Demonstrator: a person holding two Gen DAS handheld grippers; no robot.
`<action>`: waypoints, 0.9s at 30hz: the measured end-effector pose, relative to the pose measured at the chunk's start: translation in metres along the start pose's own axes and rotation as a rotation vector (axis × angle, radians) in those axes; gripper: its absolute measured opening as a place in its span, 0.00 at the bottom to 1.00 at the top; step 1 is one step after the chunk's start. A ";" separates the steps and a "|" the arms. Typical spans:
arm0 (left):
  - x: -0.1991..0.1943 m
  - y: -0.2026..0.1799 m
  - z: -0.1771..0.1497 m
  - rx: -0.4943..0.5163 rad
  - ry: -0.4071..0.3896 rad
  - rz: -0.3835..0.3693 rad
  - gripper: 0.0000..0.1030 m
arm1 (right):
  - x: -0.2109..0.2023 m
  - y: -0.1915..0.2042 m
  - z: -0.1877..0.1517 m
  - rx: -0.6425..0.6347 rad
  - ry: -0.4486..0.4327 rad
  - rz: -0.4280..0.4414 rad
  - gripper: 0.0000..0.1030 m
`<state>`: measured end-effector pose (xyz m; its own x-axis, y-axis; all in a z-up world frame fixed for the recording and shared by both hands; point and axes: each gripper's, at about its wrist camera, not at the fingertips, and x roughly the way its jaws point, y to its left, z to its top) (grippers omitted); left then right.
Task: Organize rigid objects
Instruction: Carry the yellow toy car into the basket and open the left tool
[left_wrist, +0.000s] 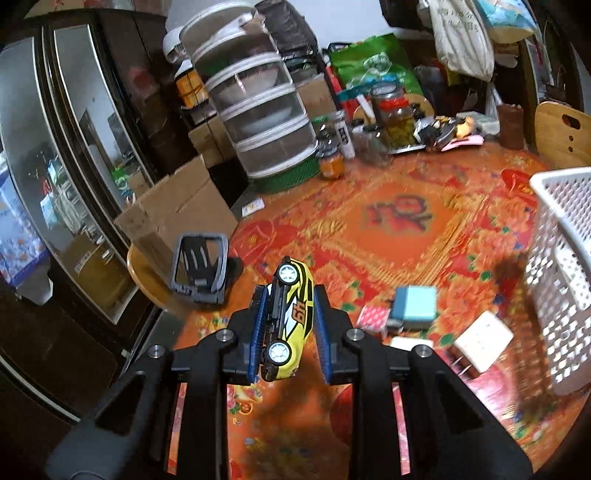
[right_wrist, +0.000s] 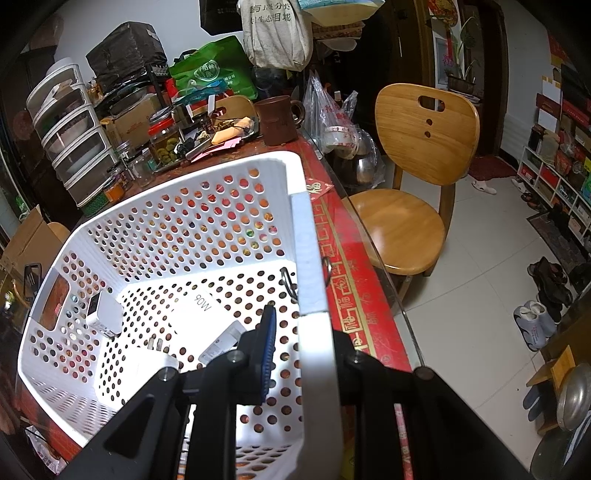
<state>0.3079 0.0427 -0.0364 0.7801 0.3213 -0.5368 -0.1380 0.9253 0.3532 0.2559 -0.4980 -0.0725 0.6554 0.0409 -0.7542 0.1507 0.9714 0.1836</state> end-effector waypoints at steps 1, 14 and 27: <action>-0.004 -0.002 0.003 0.005 -0.004 0.000 0.21 | 0.000 0.000 0.000 0.000 0.001 0.000 0.19; -0.062 -0.066 0.042 0.080 -0.067 -0.167 0.21 | 0.000 0.000 0.000 0.001 0.000 0.000 0.19; -0.111 -0.211 0.048 0.267 -0.062 -0.376 0.22 | -0.001 0.001 0.000 -0.001 0.000 0.001 0.19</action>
<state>0.2796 -0.1980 -0.0147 0.7825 -0.0466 -0.6210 0.3165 0.8885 0.3321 0.2556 -0.4971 -0.0717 0.6555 0.0416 -0.7541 0.1498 0.9715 0.1838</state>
